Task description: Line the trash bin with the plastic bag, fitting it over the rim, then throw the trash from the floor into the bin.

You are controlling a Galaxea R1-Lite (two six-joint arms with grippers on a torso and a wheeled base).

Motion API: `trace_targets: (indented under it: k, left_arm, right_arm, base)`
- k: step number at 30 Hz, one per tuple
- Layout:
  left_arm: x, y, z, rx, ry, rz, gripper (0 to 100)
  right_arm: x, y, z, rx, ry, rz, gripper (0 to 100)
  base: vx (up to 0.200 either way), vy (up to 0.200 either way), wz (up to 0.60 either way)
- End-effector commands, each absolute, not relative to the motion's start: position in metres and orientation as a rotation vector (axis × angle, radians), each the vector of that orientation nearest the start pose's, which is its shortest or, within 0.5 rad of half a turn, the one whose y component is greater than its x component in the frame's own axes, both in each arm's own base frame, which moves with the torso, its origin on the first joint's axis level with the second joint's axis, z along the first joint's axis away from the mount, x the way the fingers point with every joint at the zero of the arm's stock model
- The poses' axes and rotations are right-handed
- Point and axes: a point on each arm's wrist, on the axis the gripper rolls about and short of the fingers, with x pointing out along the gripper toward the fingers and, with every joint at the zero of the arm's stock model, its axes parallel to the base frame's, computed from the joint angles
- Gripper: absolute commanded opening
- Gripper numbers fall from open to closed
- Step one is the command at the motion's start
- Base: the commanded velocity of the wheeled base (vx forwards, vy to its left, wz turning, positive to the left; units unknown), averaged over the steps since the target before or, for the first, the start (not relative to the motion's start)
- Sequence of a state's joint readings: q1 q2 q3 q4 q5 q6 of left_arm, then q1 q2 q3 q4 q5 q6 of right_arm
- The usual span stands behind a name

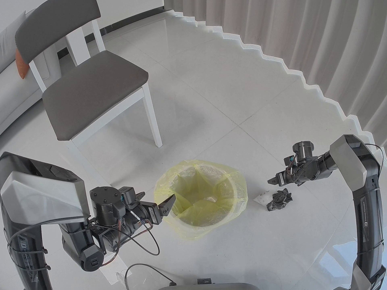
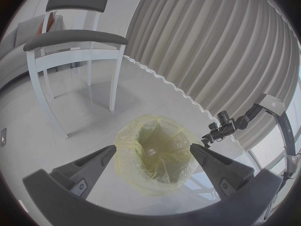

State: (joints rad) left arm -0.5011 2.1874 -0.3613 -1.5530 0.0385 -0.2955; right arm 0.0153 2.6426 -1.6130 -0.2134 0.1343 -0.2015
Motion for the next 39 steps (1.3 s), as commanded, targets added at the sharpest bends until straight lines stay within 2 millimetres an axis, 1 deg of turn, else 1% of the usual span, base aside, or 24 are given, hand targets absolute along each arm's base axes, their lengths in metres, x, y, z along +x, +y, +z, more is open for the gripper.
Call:
trace_targets:
  k: [1, 5, 8, 12, 16, 19, 22, 25, 29, 30, 37, 38, 39]
  left_arm:
    - [0.265, -0.144, 0.032, -0.223, 0.31, -0.417, 100]
    - [0.266, -0.144, 0.032, -0.224, 0.307, -0.415, 100]
    - [0.266, -0.145, 0.032, -0.224, 0.305, -0.415, 100]
    - [0.266, -0.144, 0.031, -0.223, 0.309, -0.41, 100]
    - [0.267, -0.142, 0.031, -0.223, 0.31, -0.403, 100]
    - [0.267, -0.142, 0.029, -0.222, 0.316, -0.402, 100]
    - [0.269, -0.143, 0.026, -0.22, 0.321, -0.401, 100]
    - [0.269, -0.143, 0.026, -0.22, 0.321, -0.4, 100]
    - [0.27, -0.142, 0.027, -0.222, 0.317, -0.399, 100]
    - [0.27, -0.142, 0.027, -0.222, 0.317, -0.399, 100]
    - [0.27, -0.143, 0.027, -0.222, 0.315, -0.401, 100]
    - [0.27, -0.143, 0.027, -0.22, 0.315, -0.401, 100]
    - [0.27, -0.143, 0.027, -0.22, 0.315, -0.401, 100]
  right_arm:
    - [0.505, 0.015, -0.056, -0.125, 0.796, 0.215, 100]
    - [0.505, 0.014, -0.066, -0.13, 0.82, 0.204, 100]
    - [0.502, 0.018, -0.08, -0.142, 0.861, 0.206, 100]
    - [0.499, 0.017, -0.089, -0.149, 0.9, 0.199, 100]
    - [0.497, 0.017, -0.089, -0.152, 0.931, 0.2, 100]
    - [0.494, 0.022, -0.086, -0.156, 0.987, 0.211, 100]
    - [0.497, 0.022, -0.086, -0.184, 1.03, 0.172, 100]
    - [0.499, 0.021, -0.09, -0.195, 1.05, 0.159, 100]
    - [0.498, 0.021, -0.089, -0.204, 1.06, 0.166, 100]
    - [0.497, 0.02, -0.089, -0.21, 1.069, 0.169, 0]
    - [0.494, 0.018, -0.083, -0.216, 1.137, 0.177, 0]
    - [0.494, 0.016, -0.078, -0.215, 1.145, 0.176, 0]
    - [0.494, 0.016, -0.078, -0.215, 1.145, 0.176, 0]
  base:
    - [0.0, 0.0, 0.0]
    - [0.0, 0.0, 0.0]
    - [0.0, 0.0, 0.0]
    - [0.0, 0.0, 0.0]
    - [0.0, 0.0, 0.0]
    - [0.0, 0.0, 0.0]
    - [0.0, 0.0, 0.0]
    - [0.0, 0.0, 0.0]
    - [0.0, 0.0, 0.0]
    - [0.0, 0.0, 0.0]
    - [0.0, 0.0, 0.0]
    - [0.0, 0.0, 0.0]
    - [0.0, 0.0, 0.0]
